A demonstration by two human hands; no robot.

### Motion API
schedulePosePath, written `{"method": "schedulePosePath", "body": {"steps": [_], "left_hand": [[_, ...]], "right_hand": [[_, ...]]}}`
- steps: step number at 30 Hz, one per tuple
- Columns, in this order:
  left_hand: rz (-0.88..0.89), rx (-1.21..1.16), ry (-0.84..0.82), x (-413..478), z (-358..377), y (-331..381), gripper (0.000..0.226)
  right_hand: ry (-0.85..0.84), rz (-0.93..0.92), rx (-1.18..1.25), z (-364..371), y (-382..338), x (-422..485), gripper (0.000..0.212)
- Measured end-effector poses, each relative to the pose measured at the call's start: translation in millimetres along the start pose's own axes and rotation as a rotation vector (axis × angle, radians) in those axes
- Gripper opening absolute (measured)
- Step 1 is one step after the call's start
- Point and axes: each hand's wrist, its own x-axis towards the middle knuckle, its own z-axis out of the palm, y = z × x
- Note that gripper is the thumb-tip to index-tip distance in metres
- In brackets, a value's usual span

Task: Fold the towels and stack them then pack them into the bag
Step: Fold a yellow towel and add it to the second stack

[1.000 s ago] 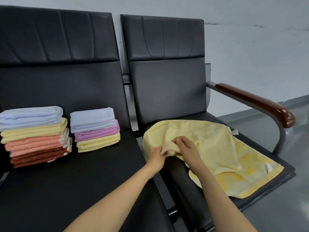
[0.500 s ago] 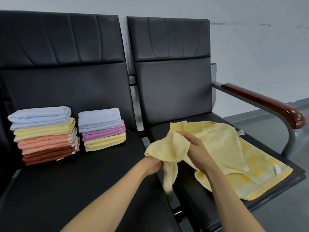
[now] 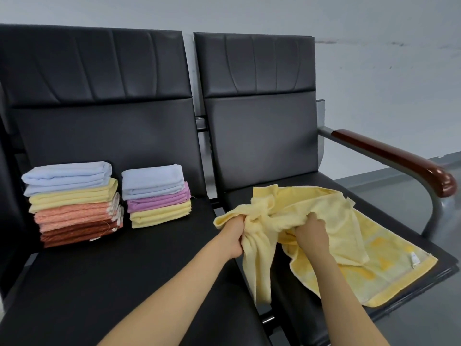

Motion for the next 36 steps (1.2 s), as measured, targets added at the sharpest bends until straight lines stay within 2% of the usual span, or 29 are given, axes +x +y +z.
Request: {"method": "schedulePosePath", "body": {"steps": [2,3,5,7,12,15,17,19,20,22,24,26,27,29,31,33,36], "left_hand": [[-0.044,-0.039,-0.024,-3.2,-1.4,4.2,0.032],[-0.065,-0.038,-0.044,-4.3,-2.5,5.9,0.029],[-0.061,-0.014,-0.068,-8.0,-4.1,7.4,0.022],[0.042,-0.045,-0.079,-12.4,-7.4,9.6,0.024],[0.421,-0.117,-0.085,-48.3,-35.6,23.2,0.028],[0.579,-0.108,0.026,-73.5,-69.0,25.3,0.027],[0.64,-0.11,0.116,-90.6,-91.3,25.5,0.028],[0.692,-0.072,0.196,-106.7,-112.1,25.2,0.029],[0.721,-0.026,0.249,-116.4,-120.7,26.6,0.028],[0.755,0.081,0.401,-129.8,-141.9,30.0,0.028],[0.699,0.139,0.5,-138.6,-170.2,35.7,0.042],[0.525,0.183,0.455,-143.8,-197.2,40.1,0.048],[0.418,0.188,0.416,-146.1,-208.0,40.4,0.05],[0.253,0.159,0.39,-149.5,-221.0,36.8,0.051],[0.189,0.139,0.377,-148.8,-228.3,29.3,0.048],[0.201,0.137,0.341,-145.4,-230.8,22.0,0.047],[0.293,0.065,0.257,-142.1,-229.2,14.4,0.045]], "right_hand": [[0.109,-0.119,0.307,-9.0,-14.6,-10.7,0.026],[0.102,-0.188,0.458,-13.1,-25.8,-18.8,0.033],[-0.015,-0.344,0.706,-19.7,-48.2,-38.4,0.047],[-0.178,-0.489,0.886,-17.1,-65.6,-56.3,0.042],[-0.439,-0.463,1.115,2.5,-107.7,-79.9,0.015],[-0.771,-0.328,1.297,14.8,-129.2,-92.8,0.018],[-0.992,-0.377,1.293,24.3,-139.5,-106.8,0.042],[-1.185,-0.409,1.335,35.9,-150.8,-124.8,0.039],[-1.218,-0.399,1.34,44.9,-155.8,-130.8,0.037],[-1.185,-0.392,1.272,63.2,-165.9,-142.9,0.037],[-0.996,-0.391,1.014,87.2,-167.8,-146.4,0.038],[-0.783,-0.326,0.698,102.6,-159.5,-143.5,0.052],[-0.741,-0.312,0.553,105.0,-154.7,-142.3,0.058],[-0.728,-0.357,0.316,105.7,-148.0,-140.3,0.056],[-0.722,-0.471,0.12,107.8,-144.1,-140.7,0.042],[-0.771,-0.541,0.027,111.0,-142.6,-146.8,0.033],[-0.93,-0.595,0.062,120.1,-144.5,-160.0,0.039]]}}
